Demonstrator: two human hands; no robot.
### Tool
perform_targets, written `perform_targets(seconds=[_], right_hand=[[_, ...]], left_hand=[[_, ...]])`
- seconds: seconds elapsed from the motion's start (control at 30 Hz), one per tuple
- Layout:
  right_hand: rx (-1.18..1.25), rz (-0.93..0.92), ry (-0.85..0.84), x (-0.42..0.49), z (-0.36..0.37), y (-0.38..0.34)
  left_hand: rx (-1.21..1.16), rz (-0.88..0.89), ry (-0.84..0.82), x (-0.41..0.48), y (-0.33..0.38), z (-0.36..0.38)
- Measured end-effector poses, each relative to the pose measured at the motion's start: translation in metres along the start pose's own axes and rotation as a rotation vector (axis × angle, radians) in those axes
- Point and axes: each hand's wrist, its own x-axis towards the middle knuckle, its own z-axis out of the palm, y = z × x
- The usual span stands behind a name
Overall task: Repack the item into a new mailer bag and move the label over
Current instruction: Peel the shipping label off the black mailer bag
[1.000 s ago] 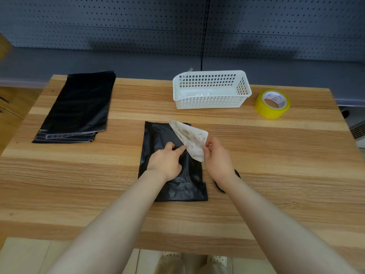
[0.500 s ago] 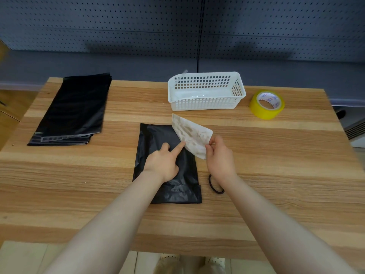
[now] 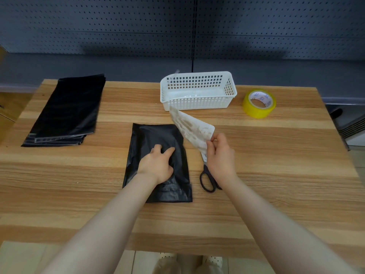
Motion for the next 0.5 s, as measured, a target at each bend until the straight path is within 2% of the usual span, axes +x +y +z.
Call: perform_targets(seconds=[0.1,0.17,0.23,0.3,0.43,0.5], right_hand=[[0.019,-0.028,0.038,0.0,-0.006,0.001],[0.021,-0.046,0.07,0.002,-0.011,0.002],[-0.01,-0.064,0.098,0.005,-0.015,0.007],[-0.031,-0.072,0.132,0.007,-0.019,0.013],[-0.066,-0.088,0.186,0.012,-0.029,0.03],[-0.098,-0.121,0.182,0.016,-0.035,0.041]], left_hand=[[-0.181,-0.059,0.021,0.001,0.004,-0.001],[-0.211,-0.049,0.148,0.002,0.014,-0.003],[-0.246,0.051,0.305,0.002,0.032,-0.006],[-0.452,0.16,0.356,0.004,0.058,-0.012],[-1.151,0.096,0.12,0.015,0.108,-0.02],[-1.389,0.054,-0.008,0.022,0.127,-0.02]])
